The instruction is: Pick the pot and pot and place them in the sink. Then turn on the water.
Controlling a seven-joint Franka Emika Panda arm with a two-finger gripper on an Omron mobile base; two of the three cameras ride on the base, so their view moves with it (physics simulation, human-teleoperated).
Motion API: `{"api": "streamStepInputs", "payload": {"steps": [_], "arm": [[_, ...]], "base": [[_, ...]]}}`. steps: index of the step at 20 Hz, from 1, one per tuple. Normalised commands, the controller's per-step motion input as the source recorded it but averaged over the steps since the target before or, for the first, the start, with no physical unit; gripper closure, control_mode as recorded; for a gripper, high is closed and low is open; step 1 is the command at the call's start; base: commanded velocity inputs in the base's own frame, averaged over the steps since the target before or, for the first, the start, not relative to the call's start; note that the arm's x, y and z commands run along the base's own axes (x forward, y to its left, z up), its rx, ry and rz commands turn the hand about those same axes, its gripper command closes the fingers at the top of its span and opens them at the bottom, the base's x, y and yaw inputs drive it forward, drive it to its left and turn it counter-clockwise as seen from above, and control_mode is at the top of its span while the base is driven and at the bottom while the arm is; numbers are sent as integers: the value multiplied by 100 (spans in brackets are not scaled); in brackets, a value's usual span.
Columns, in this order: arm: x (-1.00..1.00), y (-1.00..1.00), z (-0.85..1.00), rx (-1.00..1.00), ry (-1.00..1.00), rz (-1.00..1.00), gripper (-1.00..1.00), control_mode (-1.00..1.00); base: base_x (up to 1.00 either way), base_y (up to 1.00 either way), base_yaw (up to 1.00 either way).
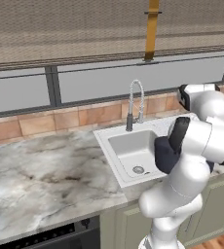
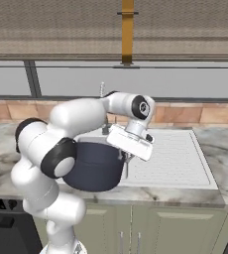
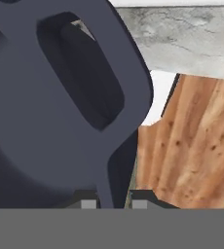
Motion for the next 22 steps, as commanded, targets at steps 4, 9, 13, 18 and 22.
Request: {"api": "streamStepInputs", "payload": {"steps": [4, 9, 13, 18, 22], "arm": [[1, 1, 0, -13, 0, -15, 100, -100], [21, 10, 0, -10, 0, -25, 100, -100], [25, 15, 0, -4, 0, -24, 100, -100], [1, 25, 0, -6, 0, -8, 100, -100], [0, 31, 0, -14, 0, -3, 100, -100]], "base": [[0, 0, 0], [0, 0, 0], [0, 0, 0], [0, 0, 0], [0, 0, 0]]}}
